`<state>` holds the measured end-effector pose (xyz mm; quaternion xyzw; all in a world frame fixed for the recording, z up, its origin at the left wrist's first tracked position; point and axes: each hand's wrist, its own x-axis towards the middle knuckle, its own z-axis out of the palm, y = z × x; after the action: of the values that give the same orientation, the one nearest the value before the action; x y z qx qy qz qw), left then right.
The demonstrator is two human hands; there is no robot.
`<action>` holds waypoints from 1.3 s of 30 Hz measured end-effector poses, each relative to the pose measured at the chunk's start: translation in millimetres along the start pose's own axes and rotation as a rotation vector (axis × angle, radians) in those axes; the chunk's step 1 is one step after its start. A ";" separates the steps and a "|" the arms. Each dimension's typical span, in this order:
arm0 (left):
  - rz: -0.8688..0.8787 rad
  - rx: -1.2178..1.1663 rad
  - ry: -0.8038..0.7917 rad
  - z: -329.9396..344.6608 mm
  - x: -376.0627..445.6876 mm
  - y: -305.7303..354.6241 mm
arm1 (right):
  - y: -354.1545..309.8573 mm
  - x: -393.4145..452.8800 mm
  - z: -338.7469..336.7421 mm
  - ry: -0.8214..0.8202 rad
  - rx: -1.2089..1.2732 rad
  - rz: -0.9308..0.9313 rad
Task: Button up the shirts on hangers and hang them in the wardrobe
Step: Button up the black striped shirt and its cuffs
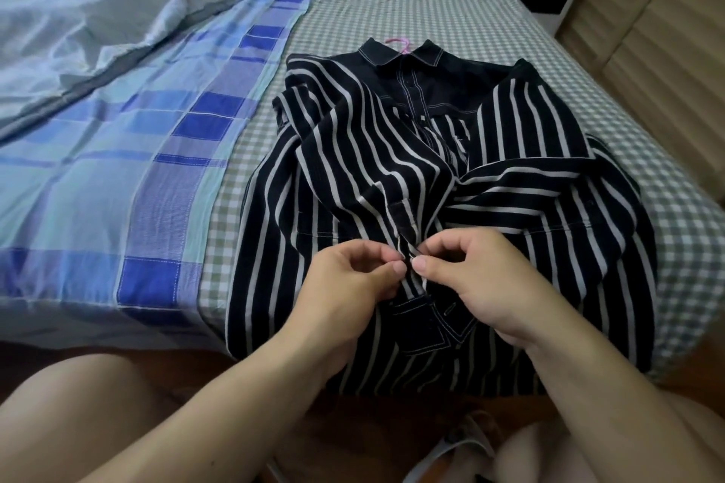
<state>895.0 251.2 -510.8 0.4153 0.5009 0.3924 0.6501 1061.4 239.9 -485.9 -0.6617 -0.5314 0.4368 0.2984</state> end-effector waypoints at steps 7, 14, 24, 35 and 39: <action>0.127 0.126 0.063 -1.9 1.4 -1.7 | 0.3 2.5 -0.9 -0.015 0.002 -0.017; 0.159 0.177 0.086 -4.5 5.3 -0.1 | -1.6 3.4 -8.5 -0.145 -0.096 -0.103; 0.071 0.060 -0.034 -9.4 9.9 8.9 | 13.2 5.2 7.3 0.182 -0.348 -0.553; 0.093 0.095 0.037 -12.3 9.0 3.9 | 15.9 9.2 11.0 0.190 -0.291 -0.564; 0.099 0.075 0.009 -13.4 9.5 8.9 | 14.6 11.7 2.9 0.159 -0.358 -0.669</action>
<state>882.9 265.0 -507.6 0.4621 0.4970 0.4070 0.6114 1065.9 247.2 -502.8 -0.5251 -0.7609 0.1630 0.3445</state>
